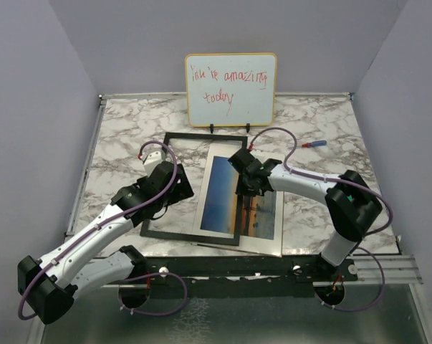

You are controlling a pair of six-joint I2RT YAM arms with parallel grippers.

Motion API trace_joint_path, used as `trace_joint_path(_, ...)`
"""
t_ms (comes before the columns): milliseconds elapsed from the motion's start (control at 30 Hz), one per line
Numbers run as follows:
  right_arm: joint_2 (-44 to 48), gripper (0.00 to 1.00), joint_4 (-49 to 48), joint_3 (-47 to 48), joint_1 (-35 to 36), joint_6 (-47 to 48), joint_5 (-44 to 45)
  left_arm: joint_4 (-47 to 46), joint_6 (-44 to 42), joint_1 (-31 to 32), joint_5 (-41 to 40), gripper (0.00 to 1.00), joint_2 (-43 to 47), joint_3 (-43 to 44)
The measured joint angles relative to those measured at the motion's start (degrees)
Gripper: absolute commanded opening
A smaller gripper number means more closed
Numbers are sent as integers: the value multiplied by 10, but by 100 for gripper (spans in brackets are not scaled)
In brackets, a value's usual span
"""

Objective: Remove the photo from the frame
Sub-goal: Place the photo frame item at the center of the board.

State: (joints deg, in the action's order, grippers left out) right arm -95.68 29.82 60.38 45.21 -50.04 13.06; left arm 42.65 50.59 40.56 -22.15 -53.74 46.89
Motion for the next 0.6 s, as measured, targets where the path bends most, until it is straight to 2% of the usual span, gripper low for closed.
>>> trace_joint_path(267,-119,5,-13,138,54,-18,4,2,8,0,0,99,5,-5)
trace_joint_path(500,-133,6,-11,135,72,-27,7,0,12,0,1,99,5,-15)
trace_joint_path(600,-132,13,-8,132,72,-31,13,-2,16,0,4,99,5,-22)
